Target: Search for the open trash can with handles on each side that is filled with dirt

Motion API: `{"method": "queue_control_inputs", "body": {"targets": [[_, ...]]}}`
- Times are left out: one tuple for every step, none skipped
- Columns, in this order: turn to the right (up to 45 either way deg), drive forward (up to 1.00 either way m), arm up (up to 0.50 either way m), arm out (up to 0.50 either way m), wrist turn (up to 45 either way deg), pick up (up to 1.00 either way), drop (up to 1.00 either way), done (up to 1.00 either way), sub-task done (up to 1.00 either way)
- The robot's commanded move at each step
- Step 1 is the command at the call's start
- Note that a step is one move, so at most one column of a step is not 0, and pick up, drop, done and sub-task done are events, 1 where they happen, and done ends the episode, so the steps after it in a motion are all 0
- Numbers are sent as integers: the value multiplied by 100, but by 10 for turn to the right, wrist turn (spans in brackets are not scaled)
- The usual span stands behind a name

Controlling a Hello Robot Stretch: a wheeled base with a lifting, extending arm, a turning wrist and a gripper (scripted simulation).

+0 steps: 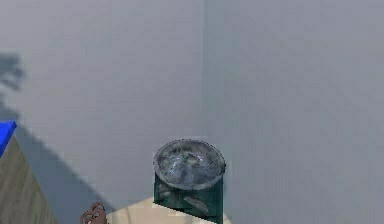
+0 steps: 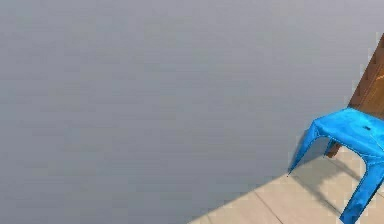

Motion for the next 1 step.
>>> {"method": "queue_control_inputs", "body": {"targets": [[0, 0, 0, 0, 0, 0, 0, 100, 0]]}}
